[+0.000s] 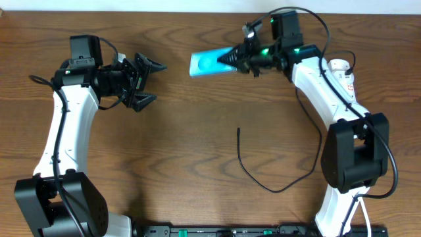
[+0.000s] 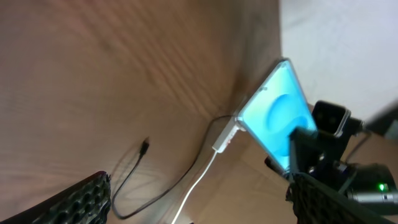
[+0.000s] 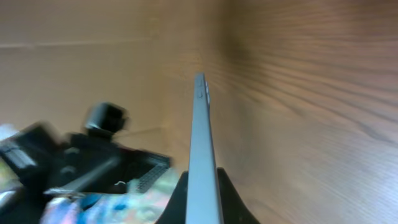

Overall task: Plug charger to phone and switch on socket
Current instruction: 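Open the left gripper and pull the phone away with the right gripper, then regrasp the phone's bottom with the left gripper, holding it between both grippers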

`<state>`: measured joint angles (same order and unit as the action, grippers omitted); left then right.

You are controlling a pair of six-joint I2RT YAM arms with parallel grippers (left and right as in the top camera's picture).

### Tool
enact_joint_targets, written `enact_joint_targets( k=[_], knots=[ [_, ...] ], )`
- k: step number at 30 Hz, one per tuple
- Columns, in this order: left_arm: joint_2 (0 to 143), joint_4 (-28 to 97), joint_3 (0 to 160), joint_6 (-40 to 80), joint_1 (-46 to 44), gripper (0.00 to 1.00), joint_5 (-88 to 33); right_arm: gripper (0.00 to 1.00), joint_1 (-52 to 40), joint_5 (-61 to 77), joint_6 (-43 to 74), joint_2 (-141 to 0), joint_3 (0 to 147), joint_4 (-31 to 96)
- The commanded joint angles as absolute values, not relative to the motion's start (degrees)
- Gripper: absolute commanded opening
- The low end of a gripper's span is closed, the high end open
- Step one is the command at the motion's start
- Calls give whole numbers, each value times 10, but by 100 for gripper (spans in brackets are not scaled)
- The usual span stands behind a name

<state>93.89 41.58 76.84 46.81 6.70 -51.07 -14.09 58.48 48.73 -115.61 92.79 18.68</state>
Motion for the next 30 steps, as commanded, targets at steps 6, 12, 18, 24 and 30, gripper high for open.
enact_joint_targets(
  k=[6,12,18,24,30],
  knots=[
    [942,399,769,435,69,92,-555,1,-134,676,752,-1154,792,-86],
    [942,386,769,437,69,92,-555,1,-127,636,938,-1154,666,-343],
    [942,369,769,438,66,92,-555,1,-135,576,1086,-1154,619,-512],
    [942,356,769,440,49,92,-544,1,-169,514,1145,-1154,612,-554],
    [942,322,769,453,28,92,-533,1,-209,468,1163,-1154,612,-558]
  ],
)
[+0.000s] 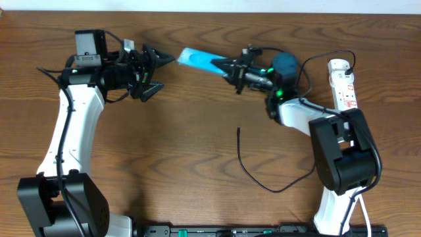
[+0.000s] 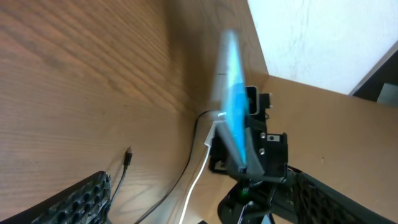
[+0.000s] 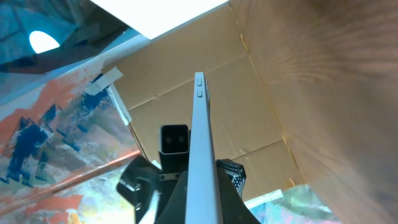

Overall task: Plug charger to phone and switch on socket
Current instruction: 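Regrasp the phone's bottom with the left gripper, holding it between both grippers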

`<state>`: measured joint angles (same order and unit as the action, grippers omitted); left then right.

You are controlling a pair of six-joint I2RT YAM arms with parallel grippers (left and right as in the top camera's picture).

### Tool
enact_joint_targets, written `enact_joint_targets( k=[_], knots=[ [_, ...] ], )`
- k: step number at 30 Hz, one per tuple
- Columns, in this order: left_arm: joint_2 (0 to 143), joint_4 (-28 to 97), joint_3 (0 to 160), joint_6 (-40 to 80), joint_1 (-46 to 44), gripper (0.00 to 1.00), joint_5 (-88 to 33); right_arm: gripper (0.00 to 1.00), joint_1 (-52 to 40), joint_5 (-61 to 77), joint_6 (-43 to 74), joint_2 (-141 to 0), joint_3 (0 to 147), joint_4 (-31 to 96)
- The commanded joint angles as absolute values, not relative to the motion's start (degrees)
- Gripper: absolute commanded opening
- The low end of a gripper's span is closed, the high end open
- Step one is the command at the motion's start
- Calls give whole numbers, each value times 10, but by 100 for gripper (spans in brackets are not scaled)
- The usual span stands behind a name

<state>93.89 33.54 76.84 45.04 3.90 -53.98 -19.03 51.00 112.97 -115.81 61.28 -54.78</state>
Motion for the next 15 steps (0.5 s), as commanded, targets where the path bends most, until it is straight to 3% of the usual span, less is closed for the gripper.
enact_joint_targets(
  k=[1,15],
  knots=[
    [942,318,769,453,25,92,-533,1,-213,464,1165,-1154,612,-562],
    [942,300,769,520,14,92,-503,1,-231,425,1174,-1154,612,-624]
  ],
)
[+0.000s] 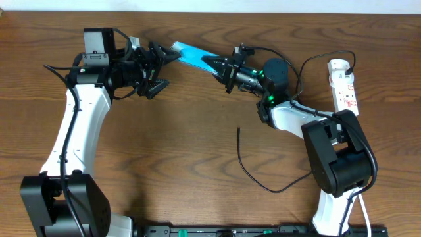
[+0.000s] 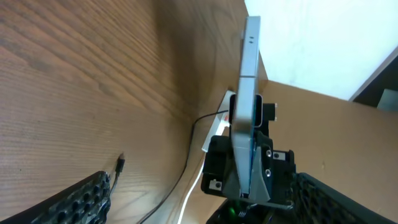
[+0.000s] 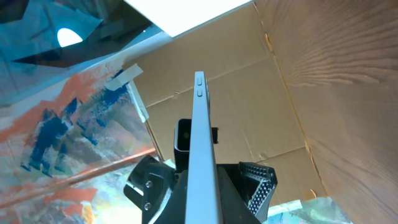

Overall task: Plug charger to phone and switch on socket
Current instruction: 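Regrasp the phone's bottom with the left gripper, holding it between both grippers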

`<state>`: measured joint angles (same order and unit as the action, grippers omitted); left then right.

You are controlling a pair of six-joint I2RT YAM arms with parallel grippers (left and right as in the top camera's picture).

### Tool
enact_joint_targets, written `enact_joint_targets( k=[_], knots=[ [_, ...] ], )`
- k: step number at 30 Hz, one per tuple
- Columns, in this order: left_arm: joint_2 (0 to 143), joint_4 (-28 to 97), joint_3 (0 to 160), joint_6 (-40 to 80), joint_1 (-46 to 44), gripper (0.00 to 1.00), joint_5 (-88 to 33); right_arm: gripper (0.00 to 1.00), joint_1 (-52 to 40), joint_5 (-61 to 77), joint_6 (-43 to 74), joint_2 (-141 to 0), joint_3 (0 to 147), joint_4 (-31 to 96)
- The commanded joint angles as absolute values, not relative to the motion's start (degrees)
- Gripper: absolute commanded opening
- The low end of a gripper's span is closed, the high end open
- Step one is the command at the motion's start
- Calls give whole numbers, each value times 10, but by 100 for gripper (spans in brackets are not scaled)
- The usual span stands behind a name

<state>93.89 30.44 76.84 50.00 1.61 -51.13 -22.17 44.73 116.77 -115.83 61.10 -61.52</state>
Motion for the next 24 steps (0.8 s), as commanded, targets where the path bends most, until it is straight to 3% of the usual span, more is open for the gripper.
enact_joint_targets(
  k=[1,21,24],
  knots=[
    [942,295,769,521,12,92,-503,1,-235,419,1174,-1154,612,-624],
    [942,236,769,606,-22,92,-419,1,-297,329,1168,-1154,612,-667],
    [942,234,769,619,-22,84,-411,1,-297,329,1159,-1154,612,-667]
  ],
)
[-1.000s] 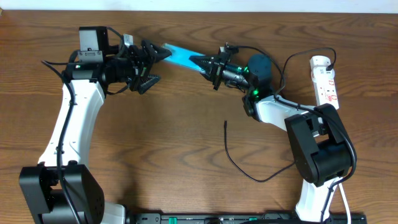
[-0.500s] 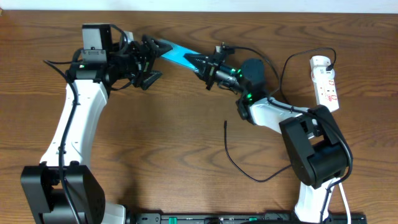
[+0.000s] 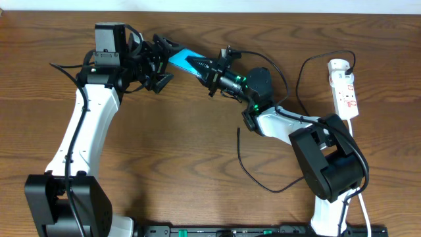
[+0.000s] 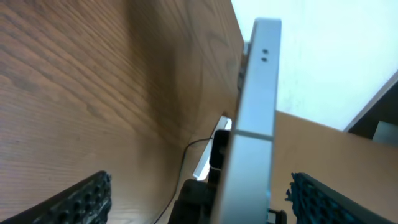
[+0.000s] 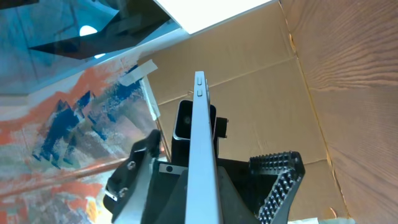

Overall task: Plug charger to phone and switch on socket
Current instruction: 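Regrasp the phone's bottom with the left gripper, holding it between both grippers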

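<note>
The phone, a slim slab with a lit blue screen, is held in the air over the far part of the table. My right gripper is shut on its right end. My left gripper is open, with the phone's left end between its spread fingers. In the left wrist view the phone's grey edge stands between the ribbed pads, apart from both. In the right wrist view the phone runs straight up from my right gripper. The black charger cable lies on the table, its plug tip free.
A white power strip lies at the table's right side with a black lead running from it. The charger cable loops across the middle right of the wooden table. Both arms meet over the far middle of the table.
The right gripper has carried the phone further left. The left gripper has come closer, so the phone's end now lies between its open fingers instead of in front of them.
At first the right gripper held the phone over the far middle, with the open left gripper well off to the left. The two then stood nearer each other at each moment. Now the phone's left end sits between the left fingers. The cable has stayed put.
</note>
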`<state>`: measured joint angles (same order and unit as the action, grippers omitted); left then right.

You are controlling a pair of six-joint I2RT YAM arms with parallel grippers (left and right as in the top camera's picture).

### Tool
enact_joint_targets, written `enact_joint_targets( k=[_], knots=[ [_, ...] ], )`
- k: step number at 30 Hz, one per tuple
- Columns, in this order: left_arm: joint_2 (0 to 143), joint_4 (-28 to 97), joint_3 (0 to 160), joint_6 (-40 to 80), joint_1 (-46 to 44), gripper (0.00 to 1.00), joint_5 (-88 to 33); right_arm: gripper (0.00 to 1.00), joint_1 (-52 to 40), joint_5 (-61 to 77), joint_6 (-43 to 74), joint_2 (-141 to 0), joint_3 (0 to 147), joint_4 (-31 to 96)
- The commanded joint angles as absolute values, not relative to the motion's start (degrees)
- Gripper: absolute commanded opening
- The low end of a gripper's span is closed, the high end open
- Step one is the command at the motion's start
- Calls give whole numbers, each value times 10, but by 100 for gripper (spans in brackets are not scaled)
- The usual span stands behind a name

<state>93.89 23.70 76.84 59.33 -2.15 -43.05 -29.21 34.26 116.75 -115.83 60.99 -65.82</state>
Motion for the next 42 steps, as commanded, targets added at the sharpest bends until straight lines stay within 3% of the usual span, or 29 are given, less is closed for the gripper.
enact_joint_targets(
  k=[1,5,15,29,42],
  knots=[
    [942,234,769,623,-22,82,-408,1,-297,329,1155,-1154,612,-666],
    [942,230,769,629,-22,72,-404,1,-297,332,1150,-1154,612,-666],
    [942,218,769,642,-22,36,-404,1,-312,333,1135,-1154,612,-644],
    [942,217,769,642,-22,15,-397,1,-320,316,1157,-1154,612,-648],
    [942,217,769,642,-22,15,-394,1,-321,294,1174,-1154,612,-650]
  ],
)
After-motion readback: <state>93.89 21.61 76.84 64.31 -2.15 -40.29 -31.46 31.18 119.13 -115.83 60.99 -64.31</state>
